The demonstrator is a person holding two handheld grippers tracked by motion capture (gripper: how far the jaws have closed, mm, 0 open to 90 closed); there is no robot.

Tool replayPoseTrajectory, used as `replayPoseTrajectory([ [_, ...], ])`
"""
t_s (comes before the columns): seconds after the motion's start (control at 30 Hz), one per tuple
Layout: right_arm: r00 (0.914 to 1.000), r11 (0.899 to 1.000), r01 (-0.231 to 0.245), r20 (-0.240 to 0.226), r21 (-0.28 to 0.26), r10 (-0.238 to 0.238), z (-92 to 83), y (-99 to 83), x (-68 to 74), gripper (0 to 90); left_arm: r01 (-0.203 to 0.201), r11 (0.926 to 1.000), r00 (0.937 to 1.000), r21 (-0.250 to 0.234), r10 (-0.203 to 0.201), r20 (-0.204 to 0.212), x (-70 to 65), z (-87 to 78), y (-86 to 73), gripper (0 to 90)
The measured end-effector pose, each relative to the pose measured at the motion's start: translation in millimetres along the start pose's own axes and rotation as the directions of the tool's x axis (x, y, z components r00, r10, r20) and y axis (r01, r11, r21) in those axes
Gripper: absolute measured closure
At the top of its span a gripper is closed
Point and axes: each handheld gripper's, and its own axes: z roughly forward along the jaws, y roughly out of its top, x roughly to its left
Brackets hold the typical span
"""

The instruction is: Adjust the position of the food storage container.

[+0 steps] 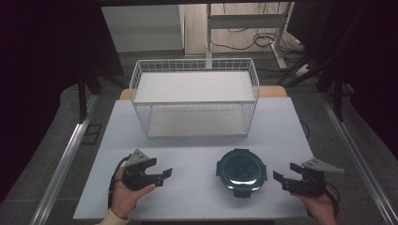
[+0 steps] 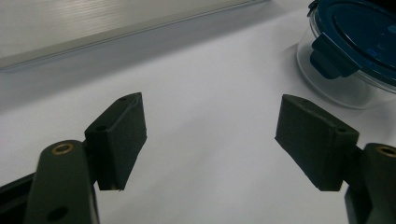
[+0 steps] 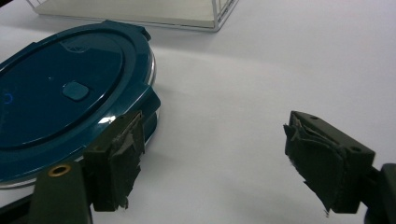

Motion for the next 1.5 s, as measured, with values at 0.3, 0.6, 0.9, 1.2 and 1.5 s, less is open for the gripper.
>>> replayPoseTrajectory([
  [0.3,0.9999,1.0,0.01,0.002,0.01,-0.01,-0.4,1.4,2.9,20.7,0.023,0.9997,0.9995,0.005,-0.023,0.021,3.3,0.8,0.2,24.2],
  [0.6,1.0,1.0,-0.001,0.005,0.028,0.001,-1.4,2.1,3.3,22.6,0.042,0.999,0.999,0.016,-0.042,0.014,5.6,-1.0,-4.2,24.2],
  [0.9,0.9999,0.999,-0.015,0.003,0.034,0.015,-3.5,6.6,2.7,27.6,0.053,0.9976,0.9986,0.044,-0.053,-0.008,9.5,-0.6,-4.3,19.5],
  [1.2,0.9981,0.992,-0.045,0.047,0.119,0.04,3.2,33.1,8.2,40.4,0.044,0.9961,0.9989,0.077,-0.045,0.009,10.6,0.6,-4.1,18.4],
  [1.5,0.9991,0.978,0.032,0.02,0.208,-0.037,13.4,32.7,14.8,58.4,0.033,0.9964,0.9994,0.078,-0.034,0.0,8.7,0.8,-4.8,18.5],
])
